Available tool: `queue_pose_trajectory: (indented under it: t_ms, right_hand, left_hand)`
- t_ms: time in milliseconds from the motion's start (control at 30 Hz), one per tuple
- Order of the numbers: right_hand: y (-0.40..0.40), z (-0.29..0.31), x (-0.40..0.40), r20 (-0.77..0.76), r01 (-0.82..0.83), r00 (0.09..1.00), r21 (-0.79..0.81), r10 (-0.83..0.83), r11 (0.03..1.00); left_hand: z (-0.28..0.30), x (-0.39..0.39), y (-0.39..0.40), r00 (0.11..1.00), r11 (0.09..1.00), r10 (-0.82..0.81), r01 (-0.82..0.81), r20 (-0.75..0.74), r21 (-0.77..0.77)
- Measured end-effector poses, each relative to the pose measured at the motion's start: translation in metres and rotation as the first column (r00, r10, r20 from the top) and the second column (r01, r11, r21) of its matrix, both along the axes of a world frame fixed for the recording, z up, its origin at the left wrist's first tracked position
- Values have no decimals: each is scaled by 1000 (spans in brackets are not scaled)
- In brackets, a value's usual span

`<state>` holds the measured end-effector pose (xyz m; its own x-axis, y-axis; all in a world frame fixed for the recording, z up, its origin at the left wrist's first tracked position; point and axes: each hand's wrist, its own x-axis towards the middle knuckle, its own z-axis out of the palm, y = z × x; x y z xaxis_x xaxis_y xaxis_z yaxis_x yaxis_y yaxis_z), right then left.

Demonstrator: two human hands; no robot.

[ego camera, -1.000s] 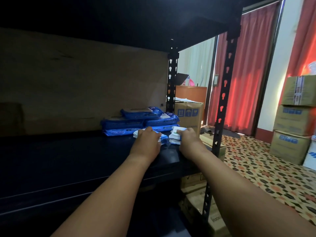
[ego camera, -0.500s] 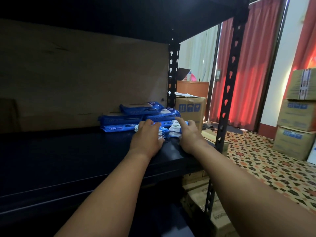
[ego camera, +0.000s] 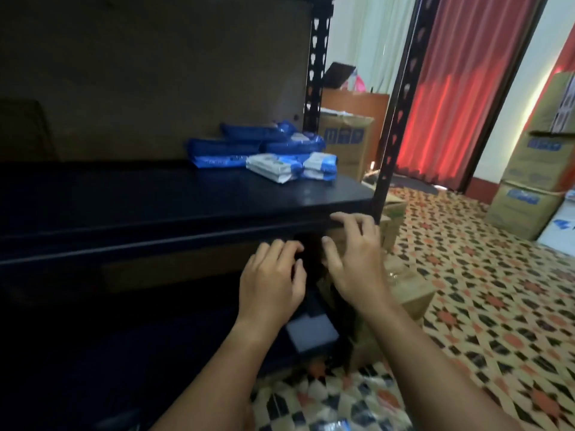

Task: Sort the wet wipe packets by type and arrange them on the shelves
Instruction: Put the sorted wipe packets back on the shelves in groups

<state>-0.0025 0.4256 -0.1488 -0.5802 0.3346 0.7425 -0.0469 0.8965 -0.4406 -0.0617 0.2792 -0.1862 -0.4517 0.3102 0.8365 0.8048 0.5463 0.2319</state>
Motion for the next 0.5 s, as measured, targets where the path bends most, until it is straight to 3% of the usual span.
queue_pose_trajectory:
  t_ms: [100,233,333,500]
  right_hand:
    - [-4,-60,17,178,-8,984,-68,20,998]
    - [-10,-146,40,508,49,860,-183,52,982]
    - [-9,-208,58,709,117,701,-224,80,968]
    - [2,-284,83,866,222,483,-260,125,940]
  left_hand:
    - [-70,20,-8,953,986,41,10,299,-165]
    - [-151,48,-15,801,913,164,98,576,-397]
    - [-205,63,-16,678,831,245,221,693,-510]
    - [-269,81,-7,541,698,319,422,778,-579]
